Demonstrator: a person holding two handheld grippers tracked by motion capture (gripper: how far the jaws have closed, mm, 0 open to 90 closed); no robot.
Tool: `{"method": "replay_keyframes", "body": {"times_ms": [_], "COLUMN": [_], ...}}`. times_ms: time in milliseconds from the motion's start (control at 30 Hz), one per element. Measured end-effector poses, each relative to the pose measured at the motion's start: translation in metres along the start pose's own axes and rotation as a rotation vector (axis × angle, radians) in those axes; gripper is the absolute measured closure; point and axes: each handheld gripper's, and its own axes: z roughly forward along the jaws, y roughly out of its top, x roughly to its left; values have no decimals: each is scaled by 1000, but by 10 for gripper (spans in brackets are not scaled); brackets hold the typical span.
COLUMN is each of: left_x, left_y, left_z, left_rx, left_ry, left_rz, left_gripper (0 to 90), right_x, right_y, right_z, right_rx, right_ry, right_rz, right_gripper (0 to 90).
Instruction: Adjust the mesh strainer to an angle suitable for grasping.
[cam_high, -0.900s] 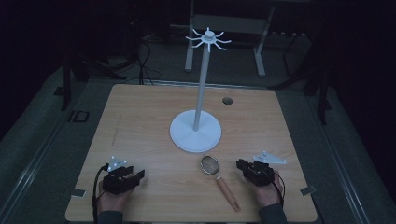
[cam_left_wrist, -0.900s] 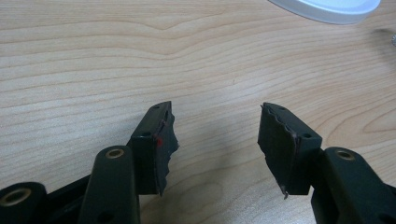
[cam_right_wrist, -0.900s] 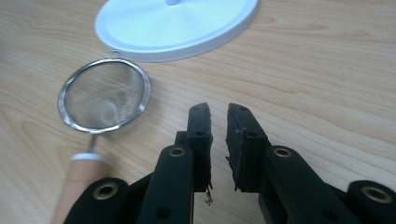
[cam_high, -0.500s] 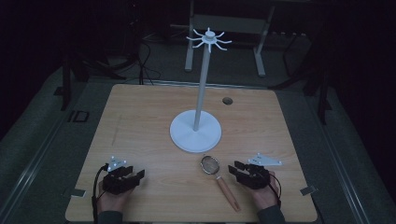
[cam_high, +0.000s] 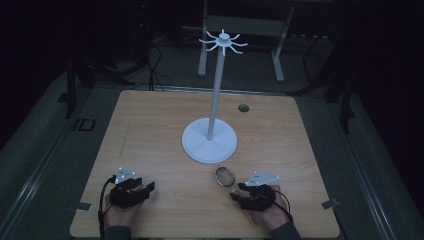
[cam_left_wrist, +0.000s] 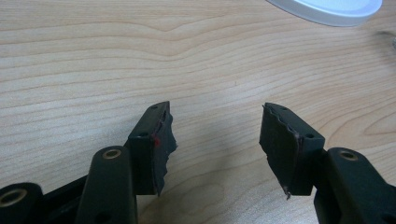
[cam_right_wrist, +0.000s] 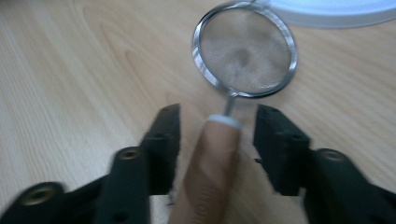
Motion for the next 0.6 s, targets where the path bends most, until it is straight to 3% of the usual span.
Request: {"method": "replay_keyframes", "body": {"times_ms": [100,167,267,333,467,600], "left_x": [0,0,-1,-1,-1,-1], "left_y": [0,0,0,0,0,0], "left_z": [0,0,0,1,0,0], "left_rx": [1,2,3,2,3,3], "left_ry": [0,0,0,0,3,2], "left_rz": [1,0,1,1,4,2], "left_gripper": [440,439,439,439,439,439], "right_x": [2,3,6,8,9,9], "right_y": [0,1,3,5,9,15], "right_z": [5,7,10,13,19,23], "right_rx": [38,41,50,47,41,54], "right_ry": [5,22,42,60,89,67], "right_rz": [-29,-43,-116,-159,-197,-216], "right_gripper": [633,649,680,683,683,646]}}
